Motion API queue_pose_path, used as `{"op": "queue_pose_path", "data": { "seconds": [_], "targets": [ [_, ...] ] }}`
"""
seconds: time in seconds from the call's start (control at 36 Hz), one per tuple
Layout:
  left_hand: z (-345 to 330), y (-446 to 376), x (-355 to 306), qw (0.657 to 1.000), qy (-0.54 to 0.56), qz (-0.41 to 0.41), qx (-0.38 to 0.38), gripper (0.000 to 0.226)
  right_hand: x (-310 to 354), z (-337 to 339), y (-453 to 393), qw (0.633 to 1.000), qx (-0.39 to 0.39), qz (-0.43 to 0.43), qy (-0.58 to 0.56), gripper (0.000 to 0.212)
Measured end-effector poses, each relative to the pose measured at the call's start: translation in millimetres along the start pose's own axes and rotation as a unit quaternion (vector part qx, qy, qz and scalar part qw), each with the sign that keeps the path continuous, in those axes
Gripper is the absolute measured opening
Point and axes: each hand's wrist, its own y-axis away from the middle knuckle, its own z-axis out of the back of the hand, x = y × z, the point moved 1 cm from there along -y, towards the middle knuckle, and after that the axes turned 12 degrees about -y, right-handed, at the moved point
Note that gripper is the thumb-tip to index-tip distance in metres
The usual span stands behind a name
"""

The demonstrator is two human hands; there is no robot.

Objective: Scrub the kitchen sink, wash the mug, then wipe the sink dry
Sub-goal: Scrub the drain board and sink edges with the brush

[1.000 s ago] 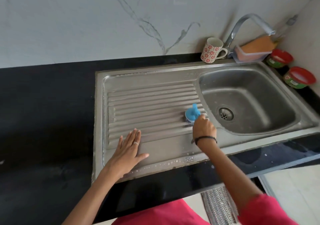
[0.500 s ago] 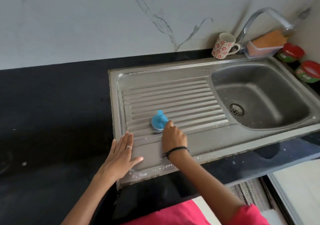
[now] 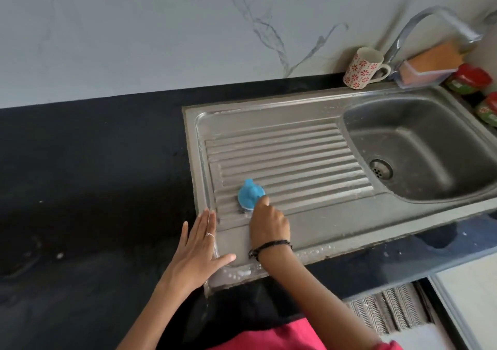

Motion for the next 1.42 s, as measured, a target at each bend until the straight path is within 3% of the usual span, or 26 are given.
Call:
{"op": "queue_pose_path", "data": {
  "seconds": [0.08, 0.28, 0.53, 0.64, 0.72, 0.89, 1.0, 1.11, 1.25, 1.42],
  "targets": [
    [-0.7, 4.9, 2.2, 1.000, -0.015, 0.004, 0.002, 0.111, 16.5, -6.4, 11.4, 0.999, 0.027, 0.047, 0.000, 0.030],
    [-2.4, 15.5, 10.0, 1.000, -0.024, 0.008, 0.003, 0.111, -15.2, -6.6, 51.4, 0.996, 0.063, 0.050, 0.032, 0.031],
    [-0.4, 17.4, 7.7, 1.000, -0.017, 0.010, -0.016, 0.109, 25.2, -6.3, 10.4, 0.994, 0.037, 0.101, 0.023, 0.028],
    [1.4, 16.4, 2.0, 0.999, -0.025, 0.011, -0.018, 0.107, 13.9, -13.7, 22.7, 0.991, 0.056, 0.119, 0.030, 0.031],
    [4.1, 14.4, -5.2, 1.000, -0.018, 0.004, -0.014, 0.104, -23.9, -3.2, 21.2, 0.996, 0.028, 0.071, 0.047, 0.033],
    [4.8, 8.8, -23.7, 0.999, -0.032, -0.022, -0.003, 0.102, -121.2, 55.4, -20.3, 0.988, -0.103, -0.098, 0.061, 0.027],
    [5.4, 6.9, -36.5, 0.999, -0.032, -0.037, 0.006, 0.101, -141.7, 70.8, -33.2, 0.981, -0.124, -0.149, 0.027, 0.025],
    [5.8, 3.1, -48.1, 0.998, -0.047, -0.030, 0.013, 0.100, -111.2, 49.8, -25.2, 0.990, -0.087, -0.105, 0.029, 0.030],
    [10.2, -5.3, -65.5, 0.997, -0.062, -0.018, 0.029, 0.104, -76.2, 15.3, 2.3, 0.999, 0.000, 0.026, 0.025, 0.033],
    [15.9, -8.7, -96.1, 0.998, -0.057, -0.005, 0.025, 0.097, -140.2, 50.6, -22.7, 0.998, -0.037, 0.014, 0.049, 0.031]
  ]
}}
